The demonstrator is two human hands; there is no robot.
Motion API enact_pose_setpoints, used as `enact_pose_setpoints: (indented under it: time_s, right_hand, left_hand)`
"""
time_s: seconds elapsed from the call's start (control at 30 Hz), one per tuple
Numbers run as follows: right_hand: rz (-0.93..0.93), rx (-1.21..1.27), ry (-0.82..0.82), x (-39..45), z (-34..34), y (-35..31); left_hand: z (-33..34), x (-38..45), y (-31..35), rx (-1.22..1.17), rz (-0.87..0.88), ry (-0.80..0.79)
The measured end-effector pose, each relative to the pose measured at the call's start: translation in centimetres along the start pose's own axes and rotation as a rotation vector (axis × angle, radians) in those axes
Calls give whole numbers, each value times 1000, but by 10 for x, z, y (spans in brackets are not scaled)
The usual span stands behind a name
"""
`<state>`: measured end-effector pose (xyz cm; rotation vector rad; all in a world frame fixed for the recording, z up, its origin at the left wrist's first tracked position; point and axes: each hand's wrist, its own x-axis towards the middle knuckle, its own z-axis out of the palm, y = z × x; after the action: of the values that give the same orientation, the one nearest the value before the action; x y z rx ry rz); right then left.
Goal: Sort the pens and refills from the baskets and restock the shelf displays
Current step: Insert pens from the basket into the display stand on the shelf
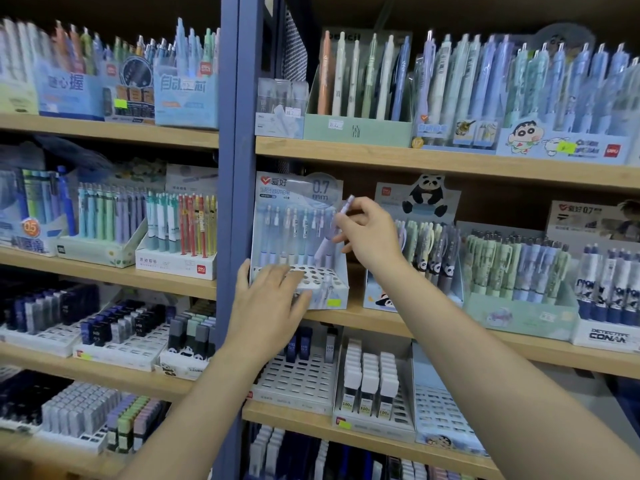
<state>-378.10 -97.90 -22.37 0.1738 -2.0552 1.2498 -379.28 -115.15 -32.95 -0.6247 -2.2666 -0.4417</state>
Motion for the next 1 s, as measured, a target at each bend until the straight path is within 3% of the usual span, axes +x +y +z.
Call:
enact_pose_setpoints:
  time_s: [0.1,0.5,1.0]
  right_hand:
    - [-1,-19,-17,3,9,3]
    - [-59,-168,7,16,12,1]
    - [74,-392,-92,28,18,11]
  left_hand:
    - [5,-2,-2,-9,-35,-69]
    - [7,-3,-2,-47,-31,-46]
    - [7,-3,-3,-61,-38,-40]
